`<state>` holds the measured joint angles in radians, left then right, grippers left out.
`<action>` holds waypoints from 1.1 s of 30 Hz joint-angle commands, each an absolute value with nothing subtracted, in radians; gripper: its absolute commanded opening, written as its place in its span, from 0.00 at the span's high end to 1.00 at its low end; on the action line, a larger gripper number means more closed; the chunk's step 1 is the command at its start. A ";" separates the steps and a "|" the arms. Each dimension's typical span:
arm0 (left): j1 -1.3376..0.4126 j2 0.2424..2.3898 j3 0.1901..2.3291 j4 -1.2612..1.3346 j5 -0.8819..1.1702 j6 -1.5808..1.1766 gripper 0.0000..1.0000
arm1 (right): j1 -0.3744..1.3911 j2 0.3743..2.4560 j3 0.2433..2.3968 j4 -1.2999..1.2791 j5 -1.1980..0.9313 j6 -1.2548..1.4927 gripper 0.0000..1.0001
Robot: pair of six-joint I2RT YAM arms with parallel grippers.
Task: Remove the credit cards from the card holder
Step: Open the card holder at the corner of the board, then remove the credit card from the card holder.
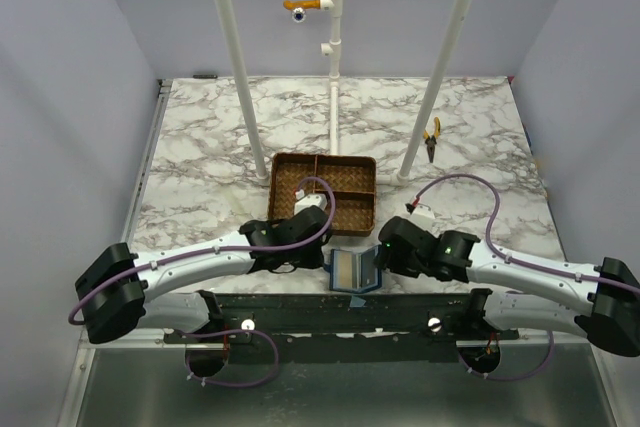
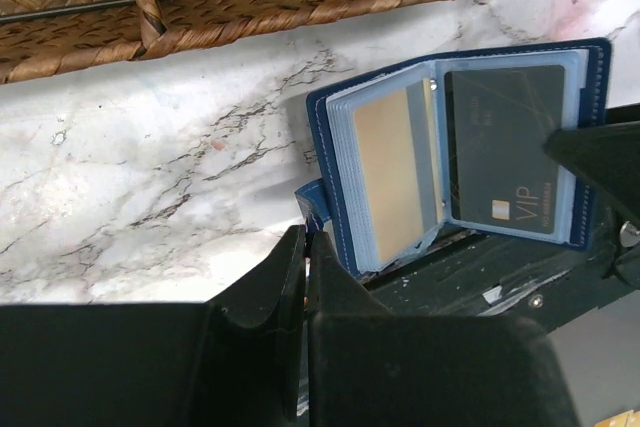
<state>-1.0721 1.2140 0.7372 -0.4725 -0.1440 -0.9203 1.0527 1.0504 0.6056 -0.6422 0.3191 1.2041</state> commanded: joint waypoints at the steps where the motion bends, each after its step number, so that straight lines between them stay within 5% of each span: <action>1: -1.064 1.247 0.712 -0.442 -0.122 -0.933 1.00 | 1.057 1.041 0.661 -0.635 0.360 1.199 0.49; 8: -1.062 1.267 0.698 -0.425 -0.118 -0.933 1.00 | 1.056 1.112 0.691 -0.545 0.323 1.175 0.75; 15: -1.059 1.285 0.683 -0.396 -0.103 -0.931 1.00 | 1.057 1.173 0.713 -0.480 0.291 1.153 0.89; 26: -1.060 1.326 0.695 -0.340 -0.058 -0.899 1.00 | 1.057 1.207 0.743 -0.433 0.267 1.144 0.94; 33: -1.055 1.314 0.691 -0.339 -0.061 -0.895 0.85 | 1.056 1.233 0.738 -0.397 0.231 1.155 0.97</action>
